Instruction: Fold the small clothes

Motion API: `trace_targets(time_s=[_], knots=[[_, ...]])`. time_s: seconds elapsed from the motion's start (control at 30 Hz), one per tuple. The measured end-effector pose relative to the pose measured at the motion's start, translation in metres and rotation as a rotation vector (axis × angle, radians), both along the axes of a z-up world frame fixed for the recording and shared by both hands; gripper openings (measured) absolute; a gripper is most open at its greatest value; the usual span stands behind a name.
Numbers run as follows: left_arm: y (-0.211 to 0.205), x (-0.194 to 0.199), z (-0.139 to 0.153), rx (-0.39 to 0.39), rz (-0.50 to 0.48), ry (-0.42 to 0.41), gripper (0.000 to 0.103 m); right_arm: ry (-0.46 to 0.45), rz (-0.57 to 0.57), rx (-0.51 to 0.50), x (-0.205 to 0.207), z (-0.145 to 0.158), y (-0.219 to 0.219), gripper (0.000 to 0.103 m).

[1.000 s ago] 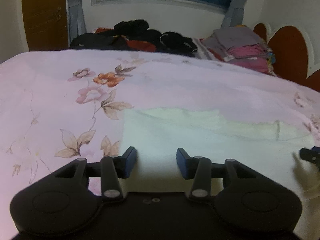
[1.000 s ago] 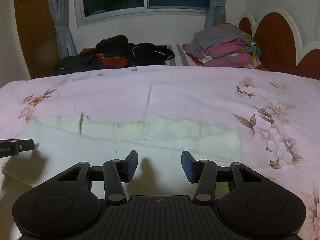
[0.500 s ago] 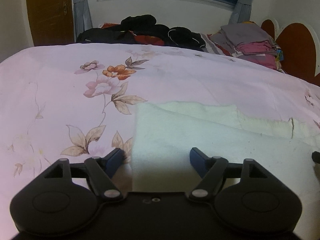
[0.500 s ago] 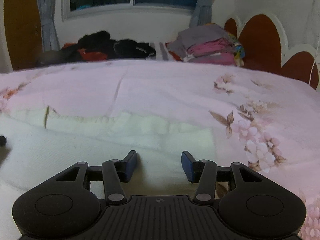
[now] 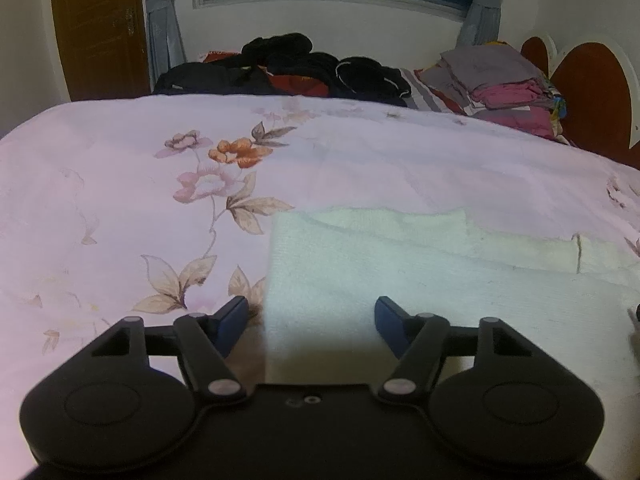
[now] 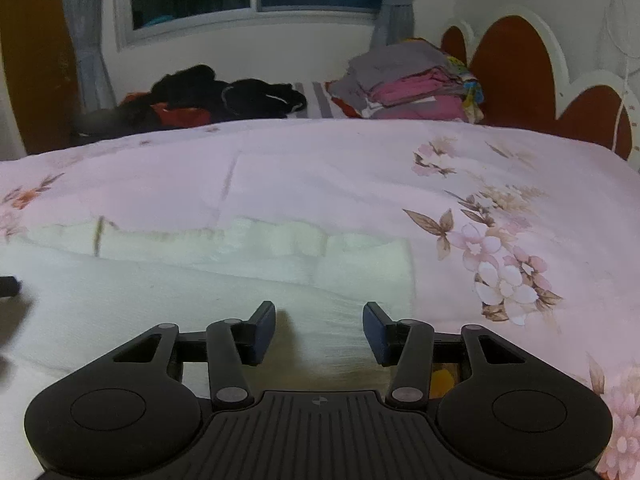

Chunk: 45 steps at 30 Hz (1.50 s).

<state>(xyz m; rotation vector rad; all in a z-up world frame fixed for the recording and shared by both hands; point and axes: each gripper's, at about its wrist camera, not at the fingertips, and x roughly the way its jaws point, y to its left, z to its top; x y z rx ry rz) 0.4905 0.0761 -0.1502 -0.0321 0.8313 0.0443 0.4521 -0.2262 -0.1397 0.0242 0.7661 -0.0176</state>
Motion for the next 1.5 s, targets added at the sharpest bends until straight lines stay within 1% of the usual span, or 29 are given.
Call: trace_targets(time_s=[0.1, 0.2, 0.3, 0.37, 0.43, 0.5, 0.57, 0.6, 0.63, 0.7, 0.8, 0.9, 1.0, 1.13, 1.23, 1.3, 1.37, 1.5], knots=[[-0.004, -0.009, 0.013, 0.004, -0.004, -0.044, 0.068, -0.004, 0.019, 0.018, -0.005, 0.004, 0.007, 0.049], [-0.014, -0.019, 0.026, 0.013, -0.043, -0.092, 0.068, -0.013, 0.034, 0.031, -0.007, 0.008, 0.015, 0.048], [-0.03, -0.026, 0.032, -0.022, -0.098, -0.095, 0.068, -0.016, 0.064, 0.045, -0.009, 0.011, 0.027, 0.049], [-0.041, -0.031, 0.029, -0.032, -0.135, -0.077, 0.068, -0.01, 0.086, 0.046, -0.01, 0.009, 0.037, 0.049], [-0.052, -0.036, 0.02, -0.017, -0.173, -0.058, 0.068, 0.004, 0.104, 0.046, -0.012, 0.005, 0.044, 0.048], [-0.056, -0.037, 0.008, 0.012, -0.187, -0.033, 0.068, 0.018, 0.111, 0.029, -0.014, -0.001, 0.046, 0.049], [-0.052, -0.036, -0.007, 0.024, -0.18, 0.009, 0.068, 0.033, 0.101, 0.012, -0.016, -0.007, 0.041, 0.048], [-0.049, -0.037, -0.011, 0.028, -0.182, 0.009, 0.07, 0.039, 0.093, 0.002, -0.017, -0.011, 0.037, 0.049], [-0.047, -0.039, -0.012, 0.04, -0.191, -0.006, 0.07, 0.043, 0.083, -0.009, -0.017, -0.014, 0.031, 0.049], [-0.045, -0.041, -0.012, 0.054, -0.201, -0.009, 0.07, 0.044, 0.059, -0.02, -0.021, -0.016, 0.019, 0.049], [-0.045, -0.042, -0.011, 0.05, -0.192, 0.0, 0.07, 0.041, 0.016, -0.026, -0.026, -0.016, 0.006, 0.048], [-0.047, -0.04, -0.011, 0.055, -0.19, 0.008, 0.071, 0.039, 0.036, -0.053, -0.028, -0.02, 0.004, 0.048], [-0.046, -0.039, -0.01, 0.053, -0.18, 0.023, 0.071, 0.043, 0.002, -0.028, -0.03, -0.015, -0.002, 0.048], [-0.049, -0.042, -0.008, 0.066, -0.16, 0.033, 0.07, 0.037, 0.022, -0.067, -0.041, -0.02, -0.003, 0.048], [-0.051, -0.045, -0.005, 0.069, -0.134, 0.038, 0.07, 0.038, 0.006, -0.032, -0.046, -0.012, -0.008, 0.049], [-0.051, -0.048, -0.003, 0.066, -0.113, 0.039, 0.07, 0.055, 0.023, -0.056, -0.047, -0.019, -0.009, 0.048], [-0.051, -0.054, 0.0, 0.067, -0.091, 0.037, 0.069, 0.054, 0.04, -0.053, -0.049, -0.017, -0.012, 0.049], [-0.05, -0.072, 0.01, 0.069, -0.049, 0.027, 0.068, 0.051, 0.06, 0.004, -0.058, -0.008, -0.019, 0.049]])
